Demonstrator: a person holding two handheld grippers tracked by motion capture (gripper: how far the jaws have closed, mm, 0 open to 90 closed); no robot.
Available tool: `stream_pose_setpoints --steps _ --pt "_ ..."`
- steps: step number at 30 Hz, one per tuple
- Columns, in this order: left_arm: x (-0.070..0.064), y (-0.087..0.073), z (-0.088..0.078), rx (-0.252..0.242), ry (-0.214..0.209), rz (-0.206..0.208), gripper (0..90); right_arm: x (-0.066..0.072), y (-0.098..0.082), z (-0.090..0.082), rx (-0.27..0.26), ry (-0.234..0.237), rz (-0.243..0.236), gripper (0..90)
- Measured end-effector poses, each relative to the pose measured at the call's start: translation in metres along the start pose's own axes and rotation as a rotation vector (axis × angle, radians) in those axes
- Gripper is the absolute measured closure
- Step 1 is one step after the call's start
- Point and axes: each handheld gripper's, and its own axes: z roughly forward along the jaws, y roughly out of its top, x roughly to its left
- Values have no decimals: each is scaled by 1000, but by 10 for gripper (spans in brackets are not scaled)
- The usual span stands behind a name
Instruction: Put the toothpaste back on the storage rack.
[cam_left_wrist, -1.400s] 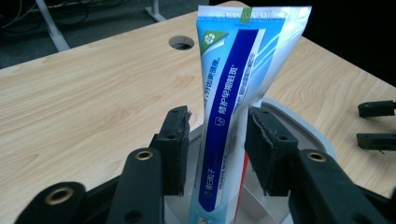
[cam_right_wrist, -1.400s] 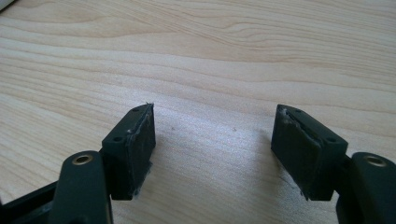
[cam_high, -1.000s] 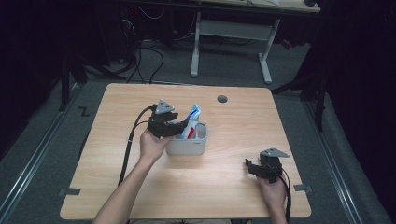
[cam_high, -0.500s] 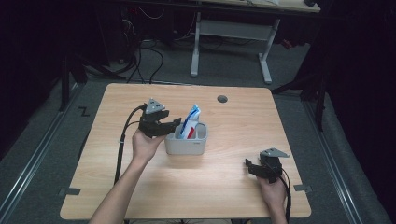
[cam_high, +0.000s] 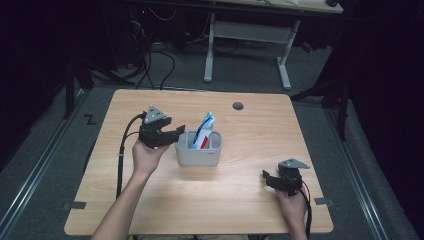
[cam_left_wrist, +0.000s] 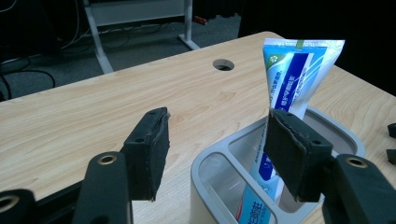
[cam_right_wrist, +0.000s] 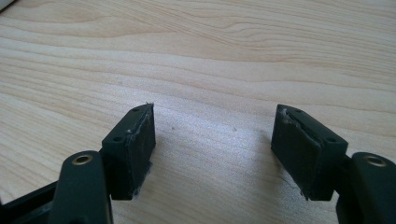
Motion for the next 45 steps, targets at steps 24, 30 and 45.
stream_pose_setpoints --steps 24,30,45 --pt "18 -11 -22 -16 49 -32 405 0 0 0 1 -1 1 306" --pt "21 -14 -26 -11 60 -32 405 0 0 0 1 -1 1 306" --pt "34 -24 -42 -9 100 -56 405 0 0 0 1 -1 2 306"
